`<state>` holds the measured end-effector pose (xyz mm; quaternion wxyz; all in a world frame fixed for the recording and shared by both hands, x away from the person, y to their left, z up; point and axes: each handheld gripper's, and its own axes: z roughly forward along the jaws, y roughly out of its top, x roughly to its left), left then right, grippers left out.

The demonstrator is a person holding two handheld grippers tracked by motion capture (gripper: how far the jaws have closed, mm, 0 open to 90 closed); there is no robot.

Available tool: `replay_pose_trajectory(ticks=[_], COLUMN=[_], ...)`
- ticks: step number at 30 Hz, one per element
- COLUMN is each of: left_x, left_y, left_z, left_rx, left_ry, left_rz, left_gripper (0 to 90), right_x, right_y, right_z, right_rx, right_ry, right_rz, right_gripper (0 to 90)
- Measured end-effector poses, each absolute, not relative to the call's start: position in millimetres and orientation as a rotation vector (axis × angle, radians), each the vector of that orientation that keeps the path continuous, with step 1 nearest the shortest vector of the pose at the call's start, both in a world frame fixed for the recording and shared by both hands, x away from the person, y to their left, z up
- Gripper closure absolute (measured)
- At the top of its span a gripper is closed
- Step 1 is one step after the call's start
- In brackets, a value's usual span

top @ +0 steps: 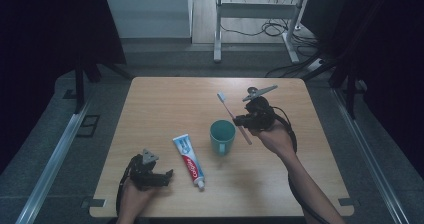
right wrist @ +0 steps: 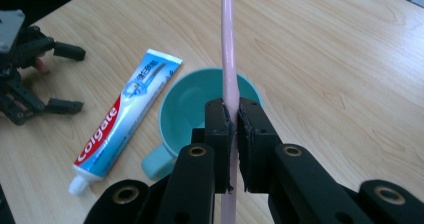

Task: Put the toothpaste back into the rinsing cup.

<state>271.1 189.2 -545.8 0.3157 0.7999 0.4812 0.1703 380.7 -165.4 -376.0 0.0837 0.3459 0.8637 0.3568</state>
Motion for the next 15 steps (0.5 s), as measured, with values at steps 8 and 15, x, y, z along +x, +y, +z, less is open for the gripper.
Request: replay_pose_trajectory(ticks=[8, 15], left_x=[271.2, 271.2], left_y=[189.5, 189.5], left_z=[-545.6, -545.6], left_rx=[2.114, 2.113], left_ry=[1.265, 1.265], left_rz=[0.449, 0.449], left_gripper=[2.1, 2.1], right_x=[387.1, 391.6], right_y=[-155.4, -145.2], right_z=[-375.3, -375.2], right_rx=[1.035, 1.023], right_ry=[2.555, 2.53], right_rz=[1.111, 1.14], right_gripper=[83.4, 83.4])
